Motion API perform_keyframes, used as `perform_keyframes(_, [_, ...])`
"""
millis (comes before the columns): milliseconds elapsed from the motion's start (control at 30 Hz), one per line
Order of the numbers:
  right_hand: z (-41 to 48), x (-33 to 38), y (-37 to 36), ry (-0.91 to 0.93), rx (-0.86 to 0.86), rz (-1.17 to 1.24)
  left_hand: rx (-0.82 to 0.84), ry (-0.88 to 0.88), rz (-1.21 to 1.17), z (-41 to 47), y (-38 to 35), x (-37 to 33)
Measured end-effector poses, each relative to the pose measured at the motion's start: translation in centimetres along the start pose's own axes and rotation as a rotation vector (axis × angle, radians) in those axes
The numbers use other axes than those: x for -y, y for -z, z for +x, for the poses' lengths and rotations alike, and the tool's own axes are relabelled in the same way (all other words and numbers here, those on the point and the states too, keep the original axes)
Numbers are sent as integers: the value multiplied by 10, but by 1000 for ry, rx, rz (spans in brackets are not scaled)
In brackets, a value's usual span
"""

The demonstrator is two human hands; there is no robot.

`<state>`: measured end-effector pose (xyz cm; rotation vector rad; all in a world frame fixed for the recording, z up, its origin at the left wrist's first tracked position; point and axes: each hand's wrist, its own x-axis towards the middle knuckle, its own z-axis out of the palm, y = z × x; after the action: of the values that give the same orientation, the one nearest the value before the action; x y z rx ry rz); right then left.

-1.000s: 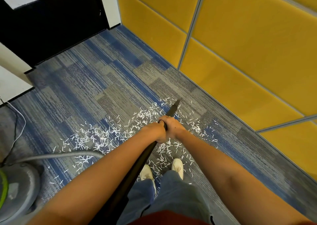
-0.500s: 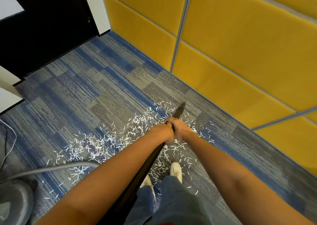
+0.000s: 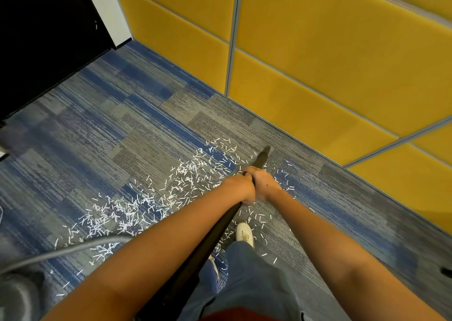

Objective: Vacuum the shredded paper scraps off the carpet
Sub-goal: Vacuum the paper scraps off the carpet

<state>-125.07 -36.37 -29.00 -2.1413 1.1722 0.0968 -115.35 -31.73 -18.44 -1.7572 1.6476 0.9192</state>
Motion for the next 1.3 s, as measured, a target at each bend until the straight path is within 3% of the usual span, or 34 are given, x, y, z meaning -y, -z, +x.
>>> perform_keyframes(333, [-47,-35,-10,-132,-49,18,66,-101,120,-3,-17,-40])
perform_keyframes(933, [-141,-60,-43,-273,-158,107,33,-243,221,-45,-65,-90])
perform_keyframes(1300, [-144,-44,-46,-155,-51,117,15,-112,110,-61,-91,-90])
